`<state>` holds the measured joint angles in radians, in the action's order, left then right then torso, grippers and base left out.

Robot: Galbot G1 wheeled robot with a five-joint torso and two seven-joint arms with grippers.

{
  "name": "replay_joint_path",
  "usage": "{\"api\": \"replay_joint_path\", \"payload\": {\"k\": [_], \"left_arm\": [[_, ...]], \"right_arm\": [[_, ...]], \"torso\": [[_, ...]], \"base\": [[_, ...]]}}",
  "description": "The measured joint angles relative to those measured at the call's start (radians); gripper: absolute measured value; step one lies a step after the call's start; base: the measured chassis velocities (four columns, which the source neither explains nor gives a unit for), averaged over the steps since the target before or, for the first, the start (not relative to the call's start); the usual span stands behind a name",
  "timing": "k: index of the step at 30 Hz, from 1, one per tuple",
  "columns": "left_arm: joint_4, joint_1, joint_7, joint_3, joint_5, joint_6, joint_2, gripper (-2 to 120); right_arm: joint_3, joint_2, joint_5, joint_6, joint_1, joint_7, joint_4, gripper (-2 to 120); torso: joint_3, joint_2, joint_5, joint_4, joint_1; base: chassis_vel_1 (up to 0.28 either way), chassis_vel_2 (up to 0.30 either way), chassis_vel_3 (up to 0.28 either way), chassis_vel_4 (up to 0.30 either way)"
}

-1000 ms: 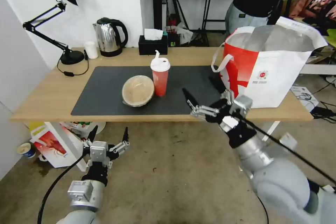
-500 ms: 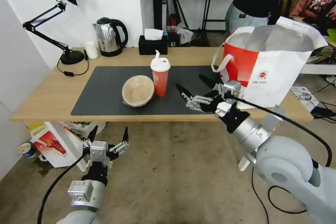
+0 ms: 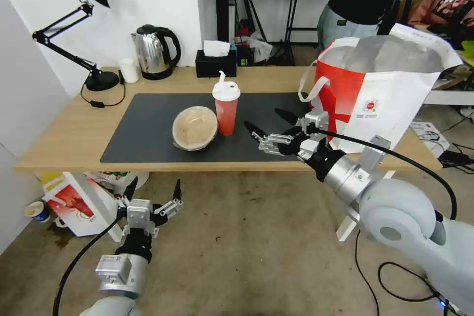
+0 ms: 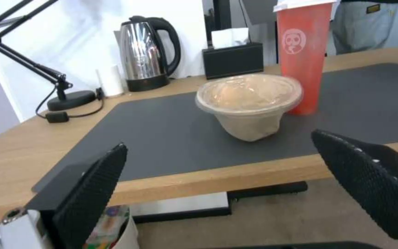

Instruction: Pick up the trash from the table and place it into the takeout bag.

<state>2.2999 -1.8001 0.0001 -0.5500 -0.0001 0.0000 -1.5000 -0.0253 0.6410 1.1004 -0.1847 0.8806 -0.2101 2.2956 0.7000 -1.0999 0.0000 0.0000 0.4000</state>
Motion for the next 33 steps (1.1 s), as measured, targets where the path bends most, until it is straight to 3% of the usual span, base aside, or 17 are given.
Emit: {"api": "replay_joint_path", "payload": {"k": [8,33], "left_arm": [[0.0,0.0,0.0,0.0,0.0,0.0,0.0,100],[0.0,0.0,0.0,0.0,0.0,0.0,0.0,100]], "right_arm": [[0.025,0.018,-0.013,-0.02,-0.035,-0.062,-0.036,100],[0.198,0.101,0.003,-0.049,-0.276,-0.059,-0.238,100]], "torso": [[0.0,0.0,0.0,0.0,0.0],[0.0,0.0,0.0,0.0001,0.0]], "base": [[0.0,0.0,0.0,0.0],[0.0,0.0,0.0,0.0]]}}
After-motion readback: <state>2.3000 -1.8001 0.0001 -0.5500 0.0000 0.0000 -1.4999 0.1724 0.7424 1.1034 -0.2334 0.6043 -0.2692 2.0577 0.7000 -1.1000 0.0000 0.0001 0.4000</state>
